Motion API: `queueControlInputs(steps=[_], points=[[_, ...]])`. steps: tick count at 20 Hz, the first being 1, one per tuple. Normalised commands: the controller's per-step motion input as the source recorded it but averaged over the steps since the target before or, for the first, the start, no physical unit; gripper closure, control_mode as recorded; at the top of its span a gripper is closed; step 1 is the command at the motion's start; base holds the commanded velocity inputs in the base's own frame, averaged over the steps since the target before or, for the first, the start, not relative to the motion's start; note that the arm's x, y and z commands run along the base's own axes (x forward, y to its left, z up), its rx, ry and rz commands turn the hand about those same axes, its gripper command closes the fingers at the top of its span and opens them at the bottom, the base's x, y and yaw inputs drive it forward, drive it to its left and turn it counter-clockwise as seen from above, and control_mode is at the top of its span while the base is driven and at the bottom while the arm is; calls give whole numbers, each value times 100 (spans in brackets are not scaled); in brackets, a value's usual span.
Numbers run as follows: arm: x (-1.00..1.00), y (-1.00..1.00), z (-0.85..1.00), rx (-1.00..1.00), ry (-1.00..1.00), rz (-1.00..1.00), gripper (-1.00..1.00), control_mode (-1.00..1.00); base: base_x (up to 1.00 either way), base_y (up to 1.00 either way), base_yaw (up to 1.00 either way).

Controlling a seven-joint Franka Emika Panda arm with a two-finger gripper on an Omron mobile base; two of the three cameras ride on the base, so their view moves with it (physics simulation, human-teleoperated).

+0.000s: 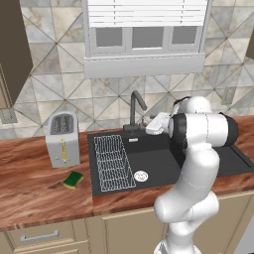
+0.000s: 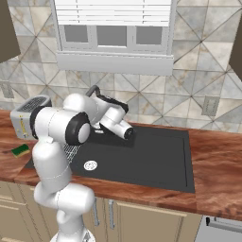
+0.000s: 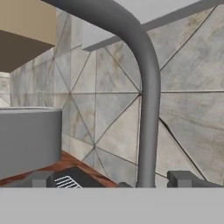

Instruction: Soak the sponge with water for a few seconds and then drop it inside the sink.

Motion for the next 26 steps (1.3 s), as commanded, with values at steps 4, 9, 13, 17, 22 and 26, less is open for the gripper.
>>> queueControlInputs(steps=[4,9,13,17,22,26], points=[[23,0,-16,0,0,0,-100,-100,0,0,0],[22,0,-19,0,0,0,-100,-100,0,0,0],[15,-1,-16,0,0,0,-100,-100,0,0,0],[9,-3,-17,0,0,0,-100,-100,0,0,0],[12,0,-16,0,0,0,-100,-100,0,0,0],[18,0,-10,0,0,0,-100,-100,0,0,0]])
